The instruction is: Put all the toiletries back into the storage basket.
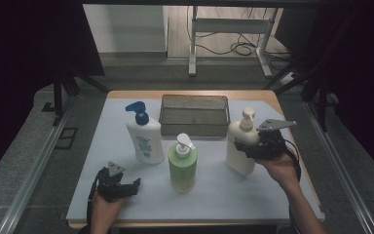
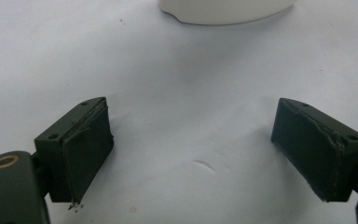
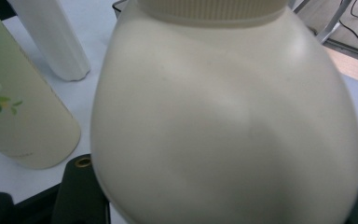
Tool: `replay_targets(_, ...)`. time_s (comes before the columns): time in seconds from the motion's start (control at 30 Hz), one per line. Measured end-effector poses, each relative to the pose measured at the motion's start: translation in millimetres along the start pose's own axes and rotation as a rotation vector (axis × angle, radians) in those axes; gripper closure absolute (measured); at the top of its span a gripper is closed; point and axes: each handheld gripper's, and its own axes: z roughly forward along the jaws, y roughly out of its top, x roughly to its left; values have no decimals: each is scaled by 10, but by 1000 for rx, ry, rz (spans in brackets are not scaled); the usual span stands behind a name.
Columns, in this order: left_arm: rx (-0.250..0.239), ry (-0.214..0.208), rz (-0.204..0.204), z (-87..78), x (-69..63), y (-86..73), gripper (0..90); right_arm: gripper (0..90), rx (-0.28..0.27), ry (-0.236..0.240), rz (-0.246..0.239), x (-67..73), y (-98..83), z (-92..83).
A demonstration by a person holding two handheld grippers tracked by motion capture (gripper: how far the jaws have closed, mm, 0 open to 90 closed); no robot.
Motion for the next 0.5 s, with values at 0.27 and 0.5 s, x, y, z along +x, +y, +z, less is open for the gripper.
replay_targets(0.27, 0, 0, 1, 0, 1, 0, 118, 390, -6, -2, -21, 54, 136, 33)
replay_targets(0.5, 0, 0, 1, 0, 1, 1, 118, 390, -18, 7, -29, 91, 281, 63)
